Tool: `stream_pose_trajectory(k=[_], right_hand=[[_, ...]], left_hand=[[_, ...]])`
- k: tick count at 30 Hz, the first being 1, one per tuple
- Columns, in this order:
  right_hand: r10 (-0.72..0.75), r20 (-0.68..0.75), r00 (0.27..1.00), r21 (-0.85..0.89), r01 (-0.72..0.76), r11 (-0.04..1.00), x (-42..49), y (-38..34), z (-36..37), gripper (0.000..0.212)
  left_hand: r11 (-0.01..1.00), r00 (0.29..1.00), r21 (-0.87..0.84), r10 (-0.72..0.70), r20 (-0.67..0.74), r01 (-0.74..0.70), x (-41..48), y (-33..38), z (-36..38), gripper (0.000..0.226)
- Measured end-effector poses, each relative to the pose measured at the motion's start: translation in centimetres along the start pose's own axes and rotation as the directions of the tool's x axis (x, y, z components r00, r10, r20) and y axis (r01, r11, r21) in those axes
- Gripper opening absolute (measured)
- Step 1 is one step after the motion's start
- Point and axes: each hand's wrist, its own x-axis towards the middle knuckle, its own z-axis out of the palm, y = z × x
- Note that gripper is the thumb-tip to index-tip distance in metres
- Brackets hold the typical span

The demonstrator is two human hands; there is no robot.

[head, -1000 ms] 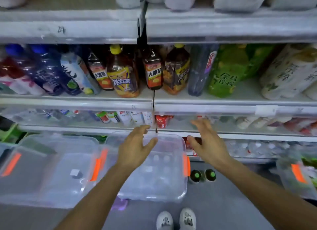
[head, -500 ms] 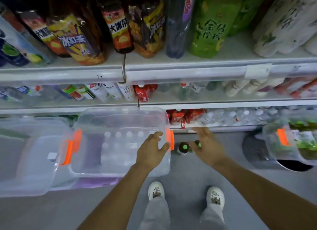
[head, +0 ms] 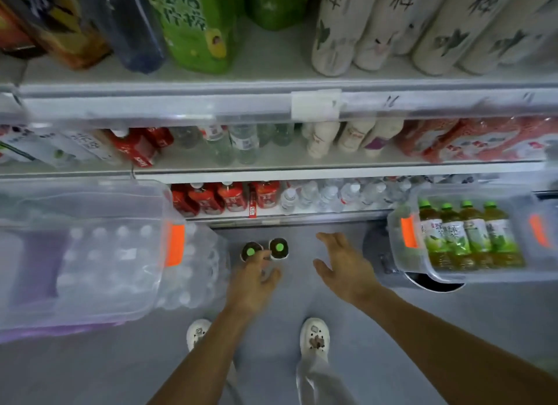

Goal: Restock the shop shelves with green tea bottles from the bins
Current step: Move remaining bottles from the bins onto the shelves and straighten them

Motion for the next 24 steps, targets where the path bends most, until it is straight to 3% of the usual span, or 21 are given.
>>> stream_pose_trajectory(k=[7, 11, 16, 24], right_hand=[[0.004, 0.135, 0.991, -0.011, -0.003, 1.000, 3.8, 7.6, 4.4, 0.061], [0.022, 0.245, 0.969, -0.056, -0.008, 0.998, 7.6, 10.9, 10.4, 0.073], [0.007, 0.294, 0.956, -0.041, 0.005, 0.999, 14.5, 13.9, 19.5, 0.090], [-0.243, 0.262, 0.934, -0.128, 0.283, 0.950, 28.1, 16.1, 31.6, 0.114]], left_hand=[[0.985, 0.988, -0.082, -0.148, 0.038, 0.150, 3.8, -2.1, 7.5, 0.039], [0.972, 0.973, -0.045, -0.230, 0.022, 0.231, 8.0, -7.8, 10.1, 0.043], [0.930, 0.934, -0.088, -0.356, 0.022, 0.357, 15.0, -16.3, 13.8, 0.063], [0.965, 0.953, 0.008, -0.257, -0.164, 0.261, 26.1, -26.2, 19.2, 0.111]])
